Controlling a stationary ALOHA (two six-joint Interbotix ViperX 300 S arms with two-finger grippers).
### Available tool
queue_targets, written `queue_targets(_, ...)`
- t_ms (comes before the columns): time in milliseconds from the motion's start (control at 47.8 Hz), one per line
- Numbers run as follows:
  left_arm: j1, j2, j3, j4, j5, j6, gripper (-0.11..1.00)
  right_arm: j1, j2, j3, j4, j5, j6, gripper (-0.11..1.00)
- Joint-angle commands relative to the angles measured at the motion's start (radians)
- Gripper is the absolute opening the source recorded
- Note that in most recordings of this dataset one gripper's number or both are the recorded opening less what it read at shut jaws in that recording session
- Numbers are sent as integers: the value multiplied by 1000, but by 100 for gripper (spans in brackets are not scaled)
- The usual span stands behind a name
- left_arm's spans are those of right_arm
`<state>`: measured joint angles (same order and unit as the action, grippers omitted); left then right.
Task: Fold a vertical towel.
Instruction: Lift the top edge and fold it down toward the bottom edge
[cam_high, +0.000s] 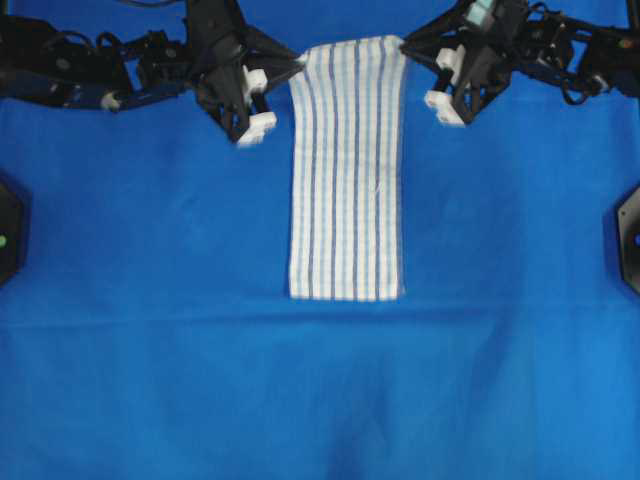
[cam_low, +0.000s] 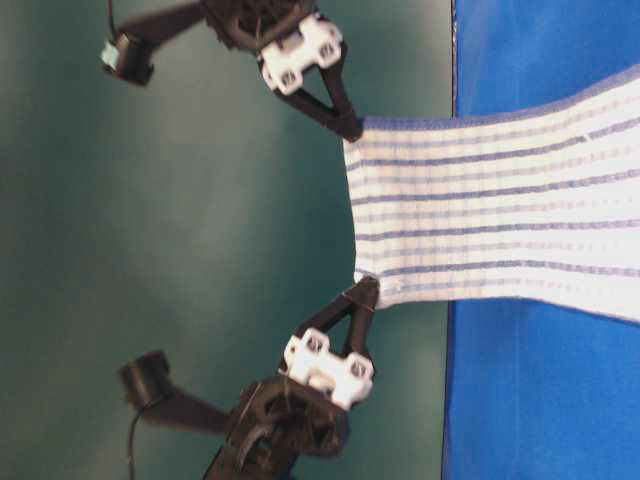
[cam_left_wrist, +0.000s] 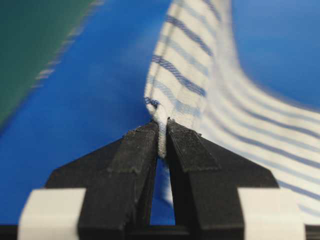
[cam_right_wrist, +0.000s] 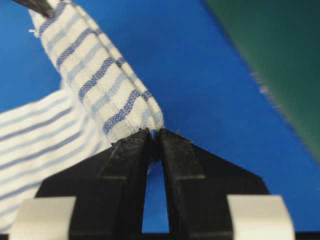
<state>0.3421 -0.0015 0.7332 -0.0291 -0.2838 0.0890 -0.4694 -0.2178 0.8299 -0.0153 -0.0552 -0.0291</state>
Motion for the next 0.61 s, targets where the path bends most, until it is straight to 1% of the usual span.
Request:
queue_targets(0,-52,-46,21,2,2,2,5,54,-48,21,9,0,2,11)
queue_targets(230,-199,-52,78,2,18,2,5,212,-83,83,40,3,3,11)
queue_targets(356,-276,-23,91,2,11,-3,5,282,-67,103,87,-2,8,11)
queue_targets(523,-342,29,91,0,-14,-18,5,370,-20,114,150,2,9,11)
queue_targets(586,-356,54,87,2,-26,-18,5,399,2,114,178,0,9,11)
